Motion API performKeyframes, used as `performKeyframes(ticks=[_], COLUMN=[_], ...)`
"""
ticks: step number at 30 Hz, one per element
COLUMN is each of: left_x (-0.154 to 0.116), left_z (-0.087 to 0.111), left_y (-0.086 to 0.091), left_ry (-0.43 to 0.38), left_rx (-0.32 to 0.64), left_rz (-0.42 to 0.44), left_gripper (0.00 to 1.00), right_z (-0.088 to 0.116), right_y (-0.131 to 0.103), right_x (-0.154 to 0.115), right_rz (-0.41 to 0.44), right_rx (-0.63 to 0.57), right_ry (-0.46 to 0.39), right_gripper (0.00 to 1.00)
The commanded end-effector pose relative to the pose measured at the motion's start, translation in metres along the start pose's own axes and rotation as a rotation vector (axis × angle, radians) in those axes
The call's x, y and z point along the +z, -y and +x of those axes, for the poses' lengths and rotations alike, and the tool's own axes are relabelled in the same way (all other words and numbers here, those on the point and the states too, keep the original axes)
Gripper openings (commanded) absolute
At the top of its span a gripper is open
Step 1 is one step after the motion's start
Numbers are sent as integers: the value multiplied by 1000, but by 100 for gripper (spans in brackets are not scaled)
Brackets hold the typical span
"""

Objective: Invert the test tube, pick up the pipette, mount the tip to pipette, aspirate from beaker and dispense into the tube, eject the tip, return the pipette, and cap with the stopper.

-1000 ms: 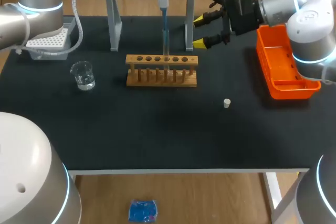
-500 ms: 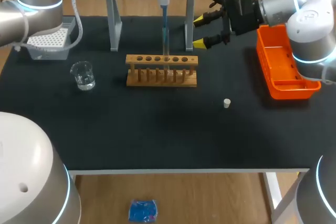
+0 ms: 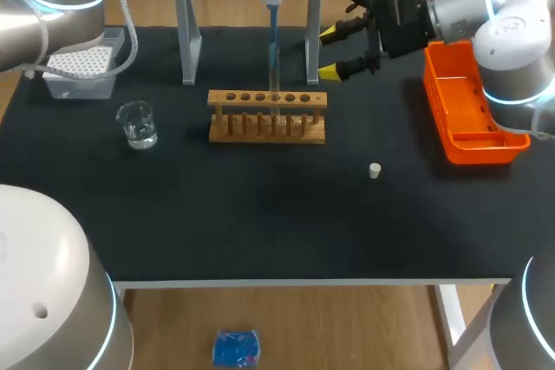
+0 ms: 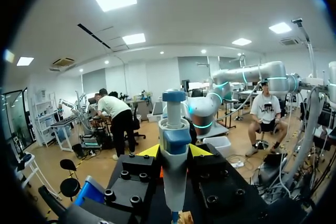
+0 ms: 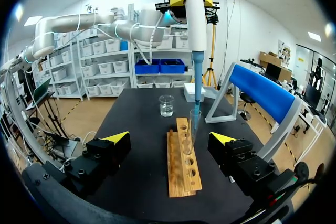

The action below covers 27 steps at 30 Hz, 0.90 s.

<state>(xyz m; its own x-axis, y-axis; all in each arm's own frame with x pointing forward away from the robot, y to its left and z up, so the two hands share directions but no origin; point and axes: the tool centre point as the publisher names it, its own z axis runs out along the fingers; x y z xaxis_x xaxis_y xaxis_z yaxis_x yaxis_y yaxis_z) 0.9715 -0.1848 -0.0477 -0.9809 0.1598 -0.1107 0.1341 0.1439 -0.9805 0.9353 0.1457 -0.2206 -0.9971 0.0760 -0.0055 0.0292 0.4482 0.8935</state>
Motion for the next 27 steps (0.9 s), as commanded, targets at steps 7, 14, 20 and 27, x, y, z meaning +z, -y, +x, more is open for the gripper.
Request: performKeyframes(ticks=[7,14,20,27], left_x=[1,3,3,5], left_z=[0,2,3,4], left_y=[4,6,6,8], left_ry=[1,-3,-1,-1], left_rx=[6,3,1,3], left_rz=[-7,-9,-10,-11], left_gripper=[0,0,0,0], right_z=[0,0,0,0], right_y=[0,0,0,0], right_x=[0,0,0,0], right_rz=[0,0,0,0], right_rx=[0,0,0,0], right_ry=[0,0,0,0], right_gripper=[100,100,100,100])
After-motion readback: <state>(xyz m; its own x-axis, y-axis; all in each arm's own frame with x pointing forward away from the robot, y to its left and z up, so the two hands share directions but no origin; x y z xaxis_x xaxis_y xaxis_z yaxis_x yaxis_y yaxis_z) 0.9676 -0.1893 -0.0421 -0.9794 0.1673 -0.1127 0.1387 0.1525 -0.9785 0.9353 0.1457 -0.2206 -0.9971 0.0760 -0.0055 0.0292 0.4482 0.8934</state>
